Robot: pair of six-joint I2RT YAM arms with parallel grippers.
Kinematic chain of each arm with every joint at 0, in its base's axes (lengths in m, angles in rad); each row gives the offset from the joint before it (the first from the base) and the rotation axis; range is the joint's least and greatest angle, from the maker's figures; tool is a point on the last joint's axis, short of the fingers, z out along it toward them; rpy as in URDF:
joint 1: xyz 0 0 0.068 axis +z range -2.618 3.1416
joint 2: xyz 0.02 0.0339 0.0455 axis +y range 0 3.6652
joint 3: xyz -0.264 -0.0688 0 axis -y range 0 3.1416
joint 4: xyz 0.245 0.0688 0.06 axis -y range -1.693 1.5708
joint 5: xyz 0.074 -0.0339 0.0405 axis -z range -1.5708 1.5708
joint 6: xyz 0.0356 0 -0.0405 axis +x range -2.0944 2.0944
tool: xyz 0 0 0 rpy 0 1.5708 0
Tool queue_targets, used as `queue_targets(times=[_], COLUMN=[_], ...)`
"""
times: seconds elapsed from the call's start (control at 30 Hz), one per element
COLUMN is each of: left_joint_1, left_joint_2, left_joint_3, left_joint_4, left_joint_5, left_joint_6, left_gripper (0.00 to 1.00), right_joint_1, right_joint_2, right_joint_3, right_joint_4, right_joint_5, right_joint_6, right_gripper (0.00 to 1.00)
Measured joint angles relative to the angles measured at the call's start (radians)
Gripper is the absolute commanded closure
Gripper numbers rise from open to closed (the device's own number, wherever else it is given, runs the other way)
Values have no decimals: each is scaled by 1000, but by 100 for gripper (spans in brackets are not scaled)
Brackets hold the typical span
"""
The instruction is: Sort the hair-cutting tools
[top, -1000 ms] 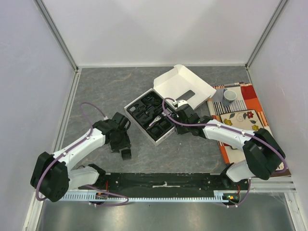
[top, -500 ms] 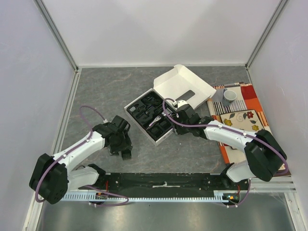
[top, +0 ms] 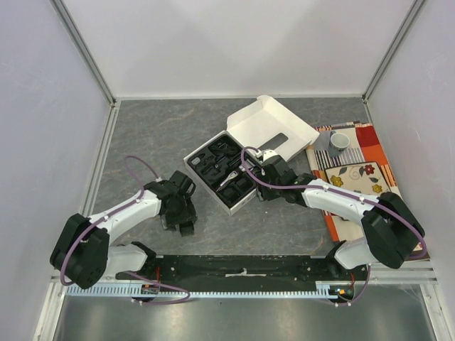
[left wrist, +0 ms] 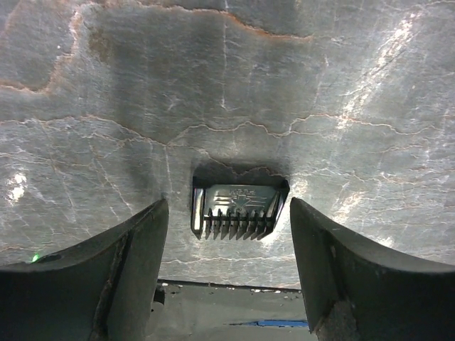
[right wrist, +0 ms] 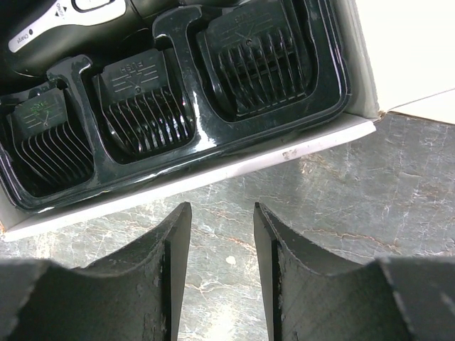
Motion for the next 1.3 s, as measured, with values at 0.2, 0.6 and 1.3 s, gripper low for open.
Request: queue_targets(times=[0.2, 0.6, 1.3], left_joint_1=[-11, -81, -116], left_joint_2=[45, 140, 137], left_joint_3=[9, 73, 434], left_joint_4=[0, -21, -187], left_joint_5=[-4, -42, -198], left_joint_6=[23, 36, 230], left_gripper=[25, 44, 56], right_joint_1=[0, 0, 0], right_joint_2=[0, 0, 0], right_joint_3=[0, -14, -17], right_joint_4=[2, 15, -2], right_joint_5=[-8, -15, -41], right_joint_6=[0, 0, -14], right_gripper=[52, 53, 53])
